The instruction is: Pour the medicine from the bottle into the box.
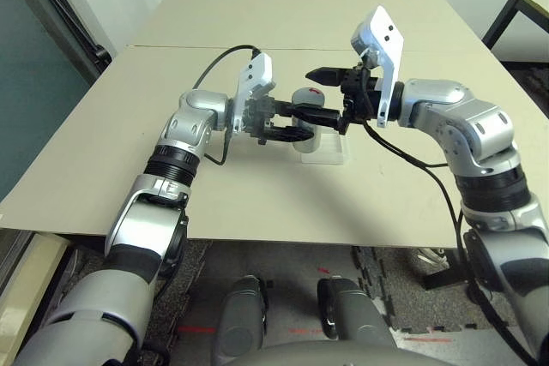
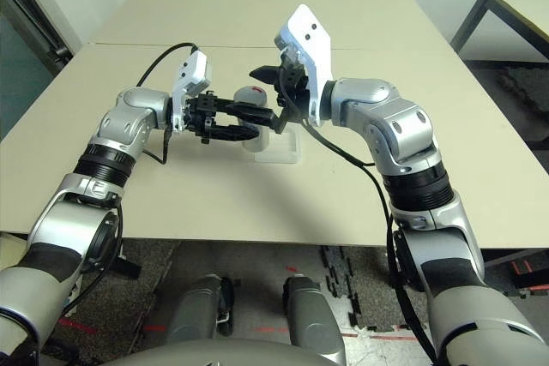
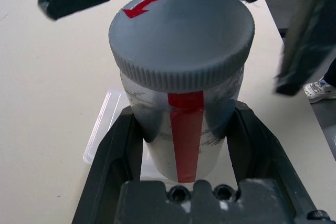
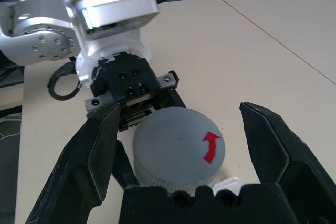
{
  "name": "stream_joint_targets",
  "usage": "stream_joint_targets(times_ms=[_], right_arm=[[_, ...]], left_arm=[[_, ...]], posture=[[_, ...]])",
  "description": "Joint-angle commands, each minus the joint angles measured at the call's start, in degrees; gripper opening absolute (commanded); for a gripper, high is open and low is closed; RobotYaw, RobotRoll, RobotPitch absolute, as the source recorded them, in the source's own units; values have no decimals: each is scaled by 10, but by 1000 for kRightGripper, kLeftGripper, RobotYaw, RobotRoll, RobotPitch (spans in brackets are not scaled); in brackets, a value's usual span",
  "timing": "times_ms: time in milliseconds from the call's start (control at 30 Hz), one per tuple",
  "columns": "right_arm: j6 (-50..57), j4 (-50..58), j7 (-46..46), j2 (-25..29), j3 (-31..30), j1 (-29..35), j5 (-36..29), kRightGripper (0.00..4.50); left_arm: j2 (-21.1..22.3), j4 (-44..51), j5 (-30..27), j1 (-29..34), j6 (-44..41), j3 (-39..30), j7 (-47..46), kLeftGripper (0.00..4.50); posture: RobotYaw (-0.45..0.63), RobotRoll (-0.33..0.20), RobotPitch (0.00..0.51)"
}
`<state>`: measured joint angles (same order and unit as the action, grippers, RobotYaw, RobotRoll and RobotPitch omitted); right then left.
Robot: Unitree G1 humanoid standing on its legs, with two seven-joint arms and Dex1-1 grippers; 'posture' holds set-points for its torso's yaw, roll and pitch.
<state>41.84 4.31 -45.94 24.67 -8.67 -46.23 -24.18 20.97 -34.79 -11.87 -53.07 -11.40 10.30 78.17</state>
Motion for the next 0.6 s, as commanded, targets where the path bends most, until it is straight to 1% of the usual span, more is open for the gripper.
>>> stream_joint_targets(times_ms=[33, 233, 600], right_arm=[[-13, -9, -3, -6, -9, -8, 12, 4500], [-14, -16, -1, -11, -2, -6, 21, 4500], [-3, -6, 0, 14, 22, 11, 15, 4500]], left_arm=[[-2, 3, 4, -3, 1, 3, 1, 2458], [-4, 5, 3, -2, 0, 3, 1, 2458], [-6, 4, 3, 0, 0, 2, -1, 2458]], posture=[[-14, 0, 100], [-18, 0, 102], [-22, 0, 103]])
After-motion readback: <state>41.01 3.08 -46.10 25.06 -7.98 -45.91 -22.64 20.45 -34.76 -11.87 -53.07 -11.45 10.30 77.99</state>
